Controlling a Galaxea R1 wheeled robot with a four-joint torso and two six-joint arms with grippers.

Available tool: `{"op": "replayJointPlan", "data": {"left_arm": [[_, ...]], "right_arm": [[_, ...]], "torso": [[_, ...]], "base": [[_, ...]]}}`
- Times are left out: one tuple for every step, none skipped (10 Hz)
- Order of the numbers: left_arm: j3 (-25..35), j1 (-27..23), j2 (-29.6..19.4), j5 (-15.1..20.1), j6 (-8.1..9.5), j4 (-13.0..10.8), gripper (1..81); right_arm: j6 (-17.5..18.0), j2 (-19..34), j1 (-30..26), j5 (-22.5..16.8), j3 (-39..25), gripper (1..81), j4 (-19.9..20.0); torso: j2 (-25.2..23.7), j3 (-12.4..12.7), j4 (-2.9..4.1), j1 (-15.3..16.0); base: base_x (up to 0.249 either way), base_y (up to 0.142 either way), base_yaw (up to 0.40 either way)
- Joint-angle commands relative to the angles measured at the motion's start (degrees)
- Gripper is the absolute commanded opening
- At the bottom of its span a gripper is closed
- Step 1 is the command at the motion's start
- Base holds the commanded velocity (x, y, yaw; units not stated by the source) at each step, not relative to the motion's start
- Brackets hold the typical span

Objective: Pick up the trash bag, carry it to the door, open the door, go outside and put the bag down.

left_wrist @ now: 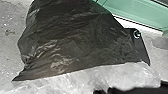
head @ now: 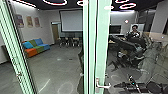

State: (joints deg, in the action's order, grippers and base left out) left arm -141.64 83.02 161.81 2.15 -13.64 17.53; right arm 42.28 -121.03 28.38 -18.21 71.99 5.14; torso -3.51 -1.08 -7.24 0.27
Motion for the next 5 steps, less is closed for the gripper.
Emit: {"op": "replayJointPlan", "data": {"left_arm": [[-0.4,-4.0,-0.3,3.3,-0.25,0.7,1.0],[-0.6,-3.9,-0.3,3.3,-0.25,0.6,1.0],[-0.9,-3.9,-0.3,3.3,-0.25,0.7,1.0],[-1.0,-4.0,-0.3,3.3,-0.25,0.7,1.0],[-1.0,-3.9,-0.3,3.3,-0.25,0.7,1.0]], "right_arm": [[3.9,-1.4,-9.3,-2.7,2.3,81.1,0.5],[5.4,-2.6,-9.9,-2.8,3.2,81.1,0.5],[6.9,-3.5,-10.1,-2.8,4.2,81.1,0.5],[8.2,-4.6,-10.3,-2.8,5.3,81.1,0.5],[9.0,-5.9,-10.2,-2.7,6.6,81.1,0.5]], "torso": [[0.0,0.0,0.00,0.0],[0.0,0.0,0.00,0.0],[0.0,0.0,0.00,0.0],[0.0,0.0,0.00,0.0],[0.0,0.0,0.00,0.0]], "base": [[0.000,0.000,0.000],[0.000,0.000,0.000],[0.000,0.000,0.000],[0.000,0.000,0.000],[0.000,0.000,0.000]]}}
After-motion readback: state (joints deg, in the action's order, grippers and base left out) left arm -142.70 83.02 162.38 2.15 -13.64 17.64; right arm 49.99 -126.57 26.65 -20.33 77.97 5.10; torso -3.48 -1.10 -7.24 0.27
